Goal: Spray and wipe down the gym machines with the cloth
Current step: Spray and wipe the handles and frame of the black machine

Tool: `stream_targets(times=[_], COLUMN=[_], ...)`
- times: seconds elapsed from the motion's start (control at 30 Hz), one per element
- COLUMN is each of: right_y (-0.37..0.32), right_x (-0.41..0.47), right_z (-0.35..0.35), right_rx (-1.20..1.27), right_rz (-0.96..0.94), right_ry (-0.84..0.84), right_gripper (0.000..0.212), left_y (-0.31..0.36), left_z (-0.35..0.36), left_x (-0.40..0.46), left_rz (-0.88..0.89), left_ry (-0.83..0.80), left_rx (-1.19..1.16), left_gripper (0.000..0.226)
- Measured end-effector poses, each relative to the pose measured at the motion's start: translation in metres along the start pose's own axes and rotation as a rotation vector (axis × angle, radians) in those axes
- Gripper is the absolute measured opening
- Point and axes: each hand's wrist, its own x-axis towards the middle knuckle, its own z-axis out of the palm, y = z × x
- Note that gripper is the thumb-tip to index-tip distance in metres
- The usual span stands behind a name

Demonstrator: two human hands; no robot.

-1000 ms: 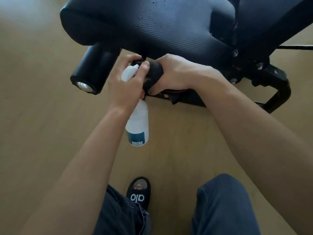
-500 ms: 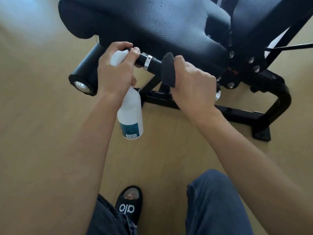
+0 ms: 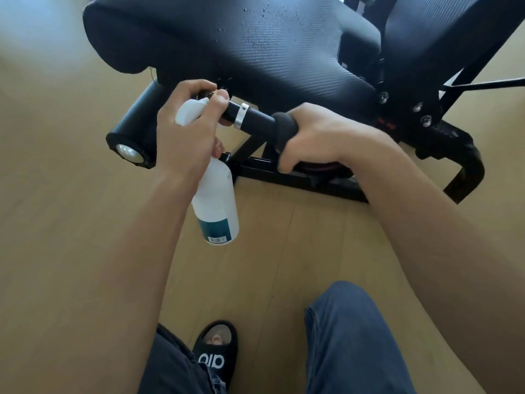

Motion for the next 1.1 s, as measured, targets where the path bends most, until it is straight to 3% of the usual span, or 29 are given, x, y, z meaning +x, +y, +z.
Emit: stream_targets(times=[0.07,0.17,0.23,0.3,0.57,0.73,0.87,1.0,1.1], right_y=[-0.019,-0.035,-0.03,-0.019,0.053,0.089,0.074,0.035,-0.005], right_x=[0.011,0.016,0.011,0.011,-0.03,-0.059,-0.051,-0.033,-0.011], right_z=[0.007,0.042,0.063,0.068,0.059,0.061,0.044,0.035,0.032], right_rx=[-0.013,-0.295,-0.409,-0.41,-0.466,-0.226,-0.372,-0.396,-0.367], right_rz=[-0.03,-0.133,-0.222,-0.284,-0.194,-0.053,-0.078,-0.163,-0.207], right_ry=[0.058,0.539,0.797,0.862,0.857,0.823,0.674,0.566,0.52], right_gripper=[0.025,0.017,0.031,0.039,0.032,0.026,0.022,0.034,0.03], left_y=[0.0,0.001,0.001,0.0,0.001,0.0,0.0,-0.001,-0.003], left_z=[0.001,0.004,0.006,0.007,0.006,0.006,0.008,0.006,0.007], left_x=[0.0,-0.002,-0.004,-0.005,-0.005,-0.006,-0.006,-0.005,-0.003], left_rz=[0.01,0.013,0.016,0.016,-0.004,0.005,0.005,0.027,0.027], left_ry=[0.003,0.02,0.046,0.059,0.058,0.05,0.032,0.018,0.025], left_rx=[0.0,0.007,0.016,0.024,0.014,0.026,0.021,0.024,-0.012], left_gripper=[0.022,0.016,0.018,0.02,0.019,0.018,0.016,0.014,0.015])
